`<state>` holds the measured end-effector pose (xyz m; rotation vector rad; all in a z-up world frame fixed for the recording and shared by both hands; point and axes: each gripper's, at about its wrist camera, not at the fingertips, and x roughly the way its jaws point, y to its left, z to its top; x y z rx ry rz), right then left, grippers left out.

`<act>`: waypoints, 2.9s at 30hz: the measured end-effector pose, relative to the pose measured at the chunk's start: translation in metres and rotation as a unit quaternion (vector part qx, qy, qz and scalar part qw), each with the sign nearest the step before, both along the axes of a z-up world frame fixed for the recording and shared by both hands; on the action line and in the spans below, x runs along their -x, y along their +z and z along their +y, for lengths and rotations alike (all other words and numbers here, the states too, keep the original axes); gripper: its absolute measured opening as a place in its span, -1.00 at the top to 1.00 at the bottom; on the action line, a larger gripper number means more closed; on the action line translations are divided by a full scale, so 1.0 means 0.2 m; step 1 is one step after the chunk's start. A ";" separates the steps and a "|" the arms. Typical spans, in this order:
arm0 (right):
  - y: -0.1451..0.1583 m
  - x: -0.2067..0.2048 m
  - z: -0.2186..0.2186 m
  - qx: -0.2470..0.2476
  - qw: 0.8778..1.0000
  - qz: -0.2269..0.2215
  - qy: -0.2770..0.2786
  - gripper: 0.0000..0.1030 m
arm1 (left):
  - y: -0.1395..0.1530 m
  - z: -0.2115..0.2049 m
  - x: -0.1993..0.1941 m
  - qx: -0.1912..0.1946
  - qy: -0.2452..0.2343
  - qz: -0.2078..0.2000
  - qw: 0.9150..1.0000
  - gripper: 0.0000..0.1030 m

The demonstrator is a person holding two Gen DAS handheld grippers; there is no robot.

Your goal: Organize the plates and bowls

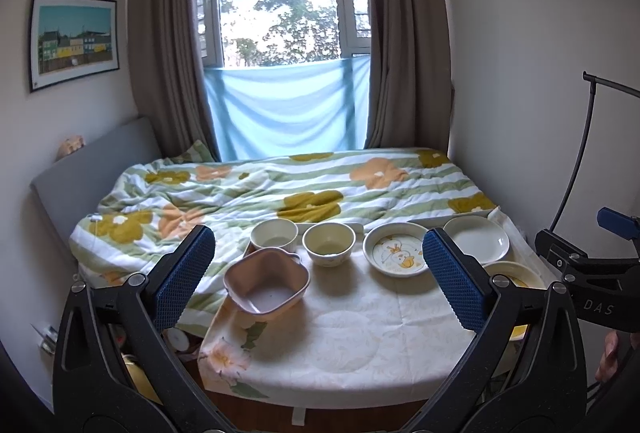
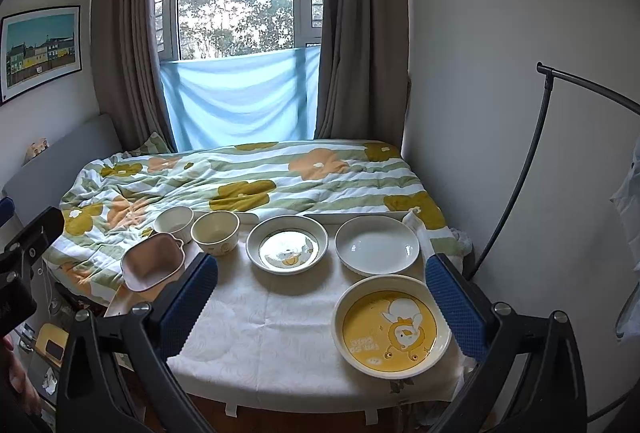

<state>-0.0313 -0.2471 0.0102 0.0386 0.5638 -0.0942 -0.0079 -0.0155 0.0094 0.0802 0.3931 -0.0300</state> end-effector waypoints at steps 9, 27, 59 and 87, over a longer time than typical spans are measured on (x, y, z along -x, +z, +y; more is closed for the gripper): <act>-0.01 0.00 0.00 -0.001 1.000 0.000 -0.002 -0.99 | 0.00 0.00 0.00 0.001 0.001 0.000 1.000 -0.99; -0.01 -0.01 0.01 0.001 1.000 0.003 0.000 -0.99 | 0.00 0.02 -0.05 0.010 0.002 0.008 1.000 -0.99; -0.07 -0.02 0.02 0.000 1.000 0.007 0.002 -0.99 | -0.04 0.04 -0.07 0.012 -0.003 0.001 1.000 -0.99; -0.54 0.01 -0.53 -0.112 0.982 0.127 -0.078 -0.99 | -0.53 -0.55 -0.65 0.016 -0.249 0.208 0.946 -0.99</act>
